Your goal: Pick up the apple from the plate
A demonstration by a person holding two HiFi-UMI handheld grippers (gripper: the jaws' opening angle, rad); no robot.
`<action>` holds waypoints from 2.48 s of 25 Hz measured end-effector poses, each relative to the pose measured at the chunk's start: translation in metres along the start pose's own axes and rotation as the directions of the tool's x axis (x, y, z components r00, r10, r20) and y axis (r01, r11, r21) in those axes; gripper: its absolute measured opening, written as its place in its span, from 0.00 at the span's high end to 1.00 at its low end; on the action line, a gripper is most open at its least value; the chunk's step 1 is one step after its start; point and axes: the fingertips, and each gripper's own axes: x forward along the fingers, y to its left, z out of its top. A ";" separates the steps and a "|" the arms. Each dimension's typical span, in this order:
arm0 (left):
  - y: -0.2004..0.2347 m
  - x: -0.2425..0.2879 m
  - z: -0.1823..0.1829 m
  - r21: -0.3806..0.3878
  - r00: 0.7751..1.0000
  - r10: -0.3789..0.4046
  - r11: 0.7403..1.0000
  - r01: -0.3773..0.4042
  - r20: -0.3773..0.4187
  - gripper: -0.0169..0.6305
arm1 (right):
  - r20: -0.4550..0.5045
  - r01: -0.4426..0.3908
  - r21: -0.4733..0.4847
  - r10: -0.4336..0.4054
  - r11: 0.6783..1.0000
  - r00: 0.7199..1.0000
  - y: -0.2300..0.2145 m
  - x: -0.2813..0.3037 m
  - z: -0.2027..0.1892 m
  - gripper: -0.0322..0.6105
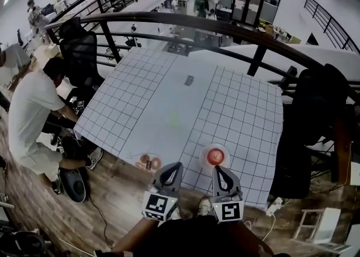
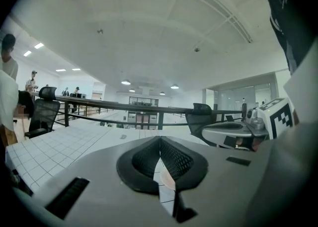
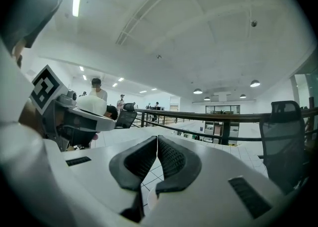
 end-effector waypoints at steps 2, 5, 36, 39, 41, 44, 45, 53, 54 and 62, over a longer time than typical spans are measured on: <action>-0.001 0.007 -0.003 0.001 1.000 0.002 1.000 -0.002 -0.008 0.94 | -0.016 -0.030 0.002 0.031 1.000 0.999 -0.001 0.003 -0.010 0.91; -0.002 0.018 -0.008 0.007 1.000 0.000 1.000 0.000 -0.020 0.94 | -0.052 -0.066 0.007 0.066 0.998 0.996 -0.003 0.009 -0.025 0.74; 0.021 0.048 -0.066 0.004 0.983 0.065 0.998 -0.065 -0.173 0.94 | -0.467 -0.038 0.111 0.086 0.993 0.880 -0.047 0.060 -0.197 0.32; 0.022 0.049 -0.070 0.002 0.981 0.071 0.997 -0.072 -0.181 0.94 | -0.480 -0.051 0.120 0.103 0.991 0.871 -0.047 0.067 -0.203 0.29; 0.023 0.049 -0.071 0.002 0.980 0.075 0.997 -0.076 -0.185 0.94 | -0.491 -0.055 0.124 0.109 0.991 0.864 -0.046 0.071 -0.207 0.28; 0.025 0.048 -0.070 0.001 0.979 0.082 0.997 -0.083 -0.186 0.94 | -0.505 -0.057 0.124 0.112 0.991 0.856 -0.044 0.077 -0.213 0.28; 0.026 0.048 -0.071 0.003 0.979 0.085 0.996 -0.086 -0.186 0.94 | -0.511 -0.057 0.121 0.111 0.991 0.853 -0.044 0.078 -0.215 0.28; 0.032 0.045 -0.071 -0.001 0.976 0.106 0.994 -0.109 -0.188 0.94 | -0.547 -0.037 0.108 0.091 0.993 0.832 -0.048 0.080 -0.224 0.28; 0.032 0.045 -0.071 -0.004 0.976 0.104 0.994 -0.107 -0.191 0.94 | -0.547 -0.034 0.106 0.087 0.994 0.833 -0.048 0.080 -0.224 0.28; 0.029 0.045 -0.069 -0.001 0.978 0.102 0.995 -0.104 -0.181 0.94 | -0.544 -0.031 0.101 0.081 0.994 0.835 -0.050 0.080 -0.224 0.29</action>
